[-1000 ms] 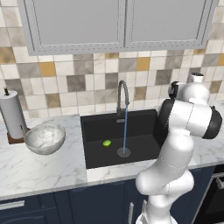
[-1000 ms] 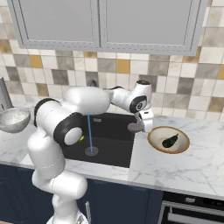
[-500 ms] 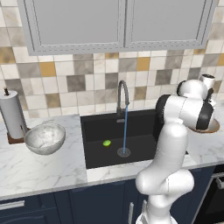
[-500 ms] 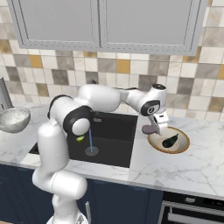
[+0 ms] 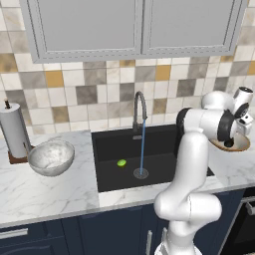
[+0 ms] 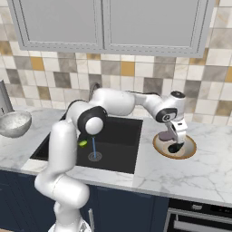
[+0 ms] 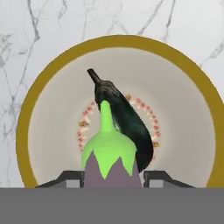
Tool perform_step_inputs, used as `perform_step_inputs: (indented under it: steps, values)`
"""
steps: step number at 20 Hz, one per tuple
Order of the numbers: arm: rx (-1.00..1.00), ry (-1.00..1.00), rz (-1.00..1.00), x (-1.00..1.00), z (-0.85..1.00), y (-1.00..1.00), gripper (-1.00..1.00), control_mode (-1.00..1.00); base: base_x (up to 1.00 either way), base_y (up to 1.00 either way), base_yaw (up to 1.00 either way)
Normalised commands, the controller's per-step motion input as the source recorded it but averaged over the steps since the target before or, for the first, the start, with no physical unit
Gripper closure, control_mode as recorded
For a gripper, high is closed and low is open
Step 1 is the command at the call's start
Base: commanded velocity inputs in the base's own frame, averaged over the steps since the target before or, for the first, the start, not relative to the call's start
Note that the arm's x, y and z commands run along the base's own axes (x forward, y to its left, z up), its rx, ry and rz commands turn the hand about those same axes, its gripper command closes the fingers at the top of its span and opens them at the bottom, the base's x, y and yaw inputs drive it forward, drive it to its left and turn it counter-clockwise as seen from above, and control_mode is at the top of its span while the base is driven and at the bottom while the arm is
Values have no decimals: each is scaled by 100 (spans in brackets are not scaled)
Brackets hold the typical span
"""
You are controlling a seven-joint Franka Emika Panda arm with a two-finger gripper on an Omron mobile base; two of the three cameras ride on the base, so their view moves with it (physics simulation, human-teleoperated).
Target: Pick the eggplants from the sink and place them in one bowl. Place the kiwi in the other bowl. Then turn off the sink faucet.
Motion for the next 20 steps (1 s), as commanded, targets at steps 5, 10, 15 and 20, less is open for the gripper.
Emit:
perform_step_inputs:
  steps: [5,10,15,20]
  values:
    - [0,-3,0,21,-32,-11,-100,-100,0,0,0]
    - [0,-1,0,35,-17,-1,-100,-100,0,0,0]
    - [0,0,0,24,0,-8,-100,-100,0,0,0]
    - [-2,-3,0,-47,45,27,-100,-100,0,0,0]
